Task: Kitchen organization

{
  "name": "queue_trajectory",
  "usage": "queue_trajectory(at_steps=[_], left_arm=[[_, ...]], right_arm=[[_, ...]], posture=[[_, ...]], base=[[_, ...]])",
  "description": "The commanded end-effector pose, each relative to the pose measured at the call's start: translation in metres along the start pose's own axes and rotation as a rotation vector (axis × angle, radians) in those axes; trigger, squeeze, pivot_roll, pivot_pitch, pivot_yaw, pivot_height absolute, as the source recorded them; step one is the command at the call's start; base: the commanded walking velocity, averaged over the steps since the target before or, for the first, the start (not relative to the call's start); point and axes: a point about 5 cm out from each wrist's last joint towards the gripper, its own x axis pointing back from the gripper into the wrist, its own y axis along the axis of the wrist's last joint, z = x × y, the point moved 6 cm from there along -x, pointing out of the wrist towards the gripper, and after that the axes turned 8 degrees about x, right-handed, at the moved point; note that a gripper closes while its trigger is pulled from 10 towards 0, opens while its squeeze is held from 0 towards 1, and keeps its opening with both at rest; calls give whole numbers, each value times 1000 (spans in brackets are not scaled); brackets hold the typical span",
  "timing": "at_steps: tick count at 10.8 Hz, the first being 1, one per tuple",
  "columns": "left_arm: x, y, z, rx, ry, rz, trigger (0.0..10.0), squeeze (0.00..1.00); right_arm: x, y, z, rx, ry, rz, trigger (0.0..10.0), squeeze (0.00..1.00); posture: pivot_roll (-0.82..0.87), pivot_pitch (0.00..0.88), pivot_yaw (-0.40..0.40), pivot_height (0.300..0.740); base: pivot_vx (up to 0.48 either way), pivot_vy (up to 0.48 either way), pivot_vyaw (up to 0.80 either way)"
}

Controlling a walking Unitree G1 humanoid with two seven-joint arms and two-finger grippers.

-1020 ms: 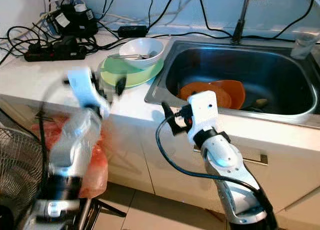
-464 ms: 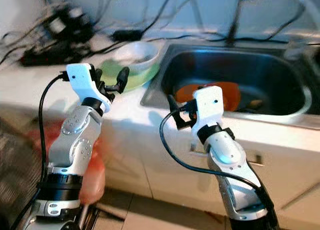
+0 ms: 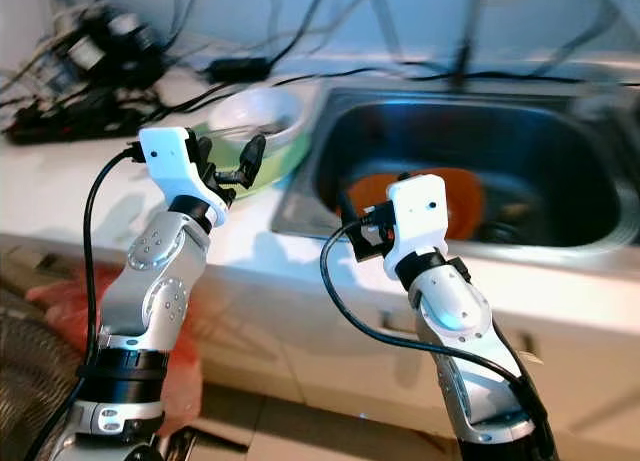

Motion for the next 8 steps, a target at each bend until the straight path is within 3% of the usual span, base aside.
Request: queue_trajectory(at_steps=[1,8], left_arm=[[2,3,0,-7,-8,-7,10000,0],[2,-2,1,-6,-3,8,10000,0]], right_arm=[[1,0,2,0,6,-1,10000,0],[1,-1,5,1,17,-1,10000,0]], posture=[[-112,0,100,740],[-115,0,104,740]], base=[[326,0,0],[443,0,0]])
